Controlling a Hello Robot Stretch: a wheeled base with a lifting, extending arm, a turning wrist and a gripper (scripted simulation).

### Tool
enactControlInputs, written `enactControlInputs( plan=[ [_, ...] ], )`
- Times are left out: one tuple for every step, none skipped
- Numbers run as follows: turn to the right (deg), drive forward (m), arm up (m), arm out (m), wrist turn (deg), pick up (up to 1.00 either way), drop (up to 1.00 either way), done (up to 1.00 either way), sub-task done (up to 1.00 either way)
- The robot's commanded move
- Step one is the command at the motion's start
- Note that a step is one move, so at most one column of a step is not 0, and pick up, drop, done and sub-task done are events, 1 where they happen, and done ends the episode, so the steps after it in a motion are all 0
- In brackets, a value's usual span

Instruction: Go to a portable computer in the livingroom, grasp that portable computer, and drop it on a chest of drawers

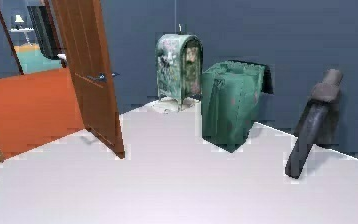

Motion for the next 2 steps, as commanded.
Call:
enactControlInputs(
  plan=[
    [0.0,0.25,0.00,0.00,0.0,0.00,0.00,0.00,0.00],
    [-36.0,0.00,0.00,0.00,0.0,0.00,0.00,0.00,0.00]
  ],
)
